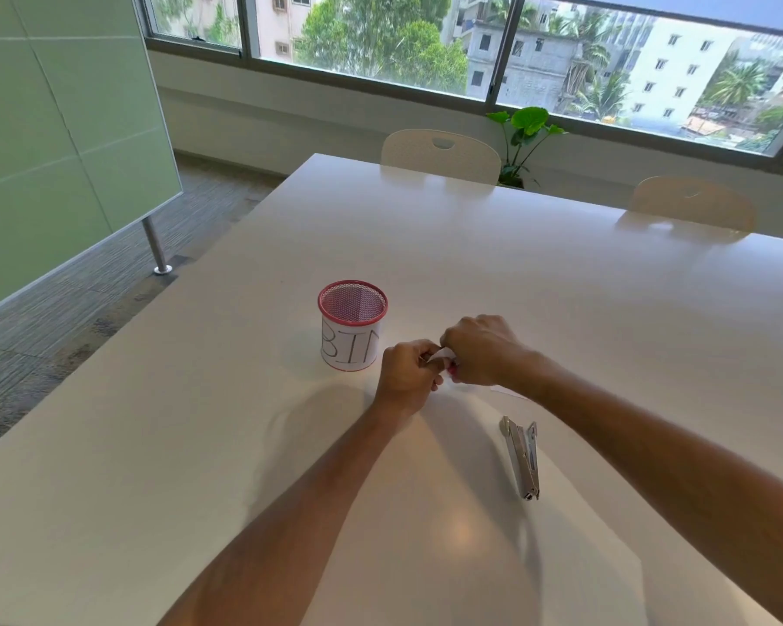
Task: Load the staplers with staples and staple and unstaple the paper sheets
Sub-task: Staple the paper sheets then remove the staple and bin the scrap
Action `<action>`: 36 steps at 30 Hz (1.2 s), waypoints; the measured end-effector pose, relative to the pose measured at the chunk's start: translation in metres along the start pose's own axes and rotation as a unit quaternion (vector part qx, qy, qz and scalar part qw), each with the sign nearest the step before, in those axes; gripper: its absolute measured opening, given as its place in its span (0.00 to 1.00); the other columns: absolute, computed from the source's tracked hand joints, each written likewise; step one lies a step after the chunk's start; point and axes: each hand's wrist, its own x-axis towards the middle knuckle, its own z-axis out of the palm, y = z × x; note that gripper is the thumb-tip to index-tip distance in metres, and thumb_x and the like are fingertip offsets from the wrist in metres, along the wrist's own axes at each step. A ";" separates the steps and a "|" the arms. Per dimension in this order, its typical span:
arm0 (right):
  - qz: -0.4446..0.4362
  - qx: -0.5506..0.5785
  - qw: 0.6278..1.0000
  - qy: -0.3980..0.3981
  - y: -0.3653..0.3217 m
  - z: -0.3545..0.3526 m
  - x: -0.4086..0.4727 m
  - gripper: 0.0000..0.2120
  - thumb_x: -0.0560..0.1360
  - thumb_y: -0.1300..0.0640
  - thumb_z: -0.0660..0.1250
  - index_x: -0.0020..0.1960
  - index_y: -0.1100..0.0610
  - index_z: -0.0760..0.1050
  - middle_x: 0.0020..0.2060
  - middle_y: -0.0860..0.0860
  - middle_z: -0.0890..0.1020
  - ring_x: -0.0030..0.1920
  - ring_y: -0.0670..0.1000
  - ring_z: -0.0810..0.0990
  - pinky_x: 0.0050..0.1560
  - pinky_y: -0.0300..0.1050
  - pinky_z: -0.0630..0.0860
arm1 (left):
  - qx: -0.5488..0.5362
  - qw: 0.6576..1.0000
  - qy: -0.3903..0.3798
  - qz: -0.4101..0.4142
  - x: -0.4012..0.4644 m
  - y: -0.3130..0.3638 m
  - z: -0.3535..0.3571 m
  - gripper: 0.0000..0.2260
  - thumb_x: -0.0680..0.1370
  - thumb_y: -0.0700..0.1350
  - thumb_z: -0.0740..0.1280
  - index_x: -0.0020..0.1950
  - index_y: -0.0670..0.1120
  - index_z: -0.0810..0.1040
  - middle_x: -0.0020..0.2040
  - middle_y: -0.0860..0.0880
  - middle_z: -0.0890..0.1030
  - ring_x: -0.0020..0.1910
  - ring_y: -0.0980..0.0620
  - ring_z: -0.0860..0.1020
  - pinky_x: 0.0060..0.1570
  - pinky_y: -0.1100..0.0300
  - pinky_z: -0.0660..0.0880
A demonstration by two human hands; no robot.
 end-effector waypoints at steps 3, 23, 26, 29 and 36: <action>0.009 0.012 1.000 -0.022 0.000 -0.005 -0.001 0.13 0.68 0.47 0.74 0.49 0.52 0.79 0.37 0.49 0.79 0.37 0.51 0.77 0.35 0.43 0.71 | 0.014 1.000 -0.003 0.008 0.001 -0.002 -0.002 0.04 0.73 0.47 0.72 0.40 0.50 0.81 0.30 0.53 0.81 0.27 0.56 0.78 0.29 0.64 0.76; 0.162 0.085 0.983 0.036 -0.015 -0.010 -0.042 0.18 0.70 0.44 0.73 0.50 0.58 0.78 0.39 0.53 0.81 0.37 0.52 0.78 0.39 0.46 0.78 | 0.053 0.997 0.063 0.001 0.005 -0.004 0.000 0.05 0.78 0.44 0.66 0.47 0.44 0.80 0.29 0.52 0.80 0.26 0.60 0.78 0.28 0.71 0.74; 0.164 0.108 0.981 0.009 -0.029 -0.003 -0.046 0.17 0.71 0.44 0.71 0.51 0.56 0.77 0.41 0.53 0.80 0.41 0.53 0.80 0.38 0.45 0.75 | 0.051 0.997 0.058 -0.004 0.006 -0.003 -0.001 0.05 0.78 0.43 0.66 0.46 0.44 0.80 0.29 0.52 0.80 0.25 0.60 0.78 0.28 0.71 0.73; 0.172 0.125 0.977 -0.002 -0.042 0.005 -0.048 0.16 0.73 0.45 0.69 0.53 0.56 0.75 0.46 0.54 0.81 0.46 0.55 0.80 0.37 0.45 0.71 | 0.048 0.997 0.053 -0.008 0.005 -0.001 -0.001 0.06 0.77 0.43 0.67 0.42 0.45 0.80 0.28 0.53 0.79 0.24 0.60 0.77 0.28 0.71 0.72; 0.214 0.198 0.956 -0.007 -0.060 0.024 -0.046 0.15 0.73 0.46 0.69 0.52 0.56 0.75 0.37 0.50 0.72 0.45 0.53 0.80 0.39 0.44 0.74 | 0.055 0.997 0.046 -0.003 0.003 0.001 -0.003 0.09 0.78 0.46 0.66 0.37 0.48 0.79 0.27 0.53 0.79 0.25 0.59 0.77 0.28 0.70 0.73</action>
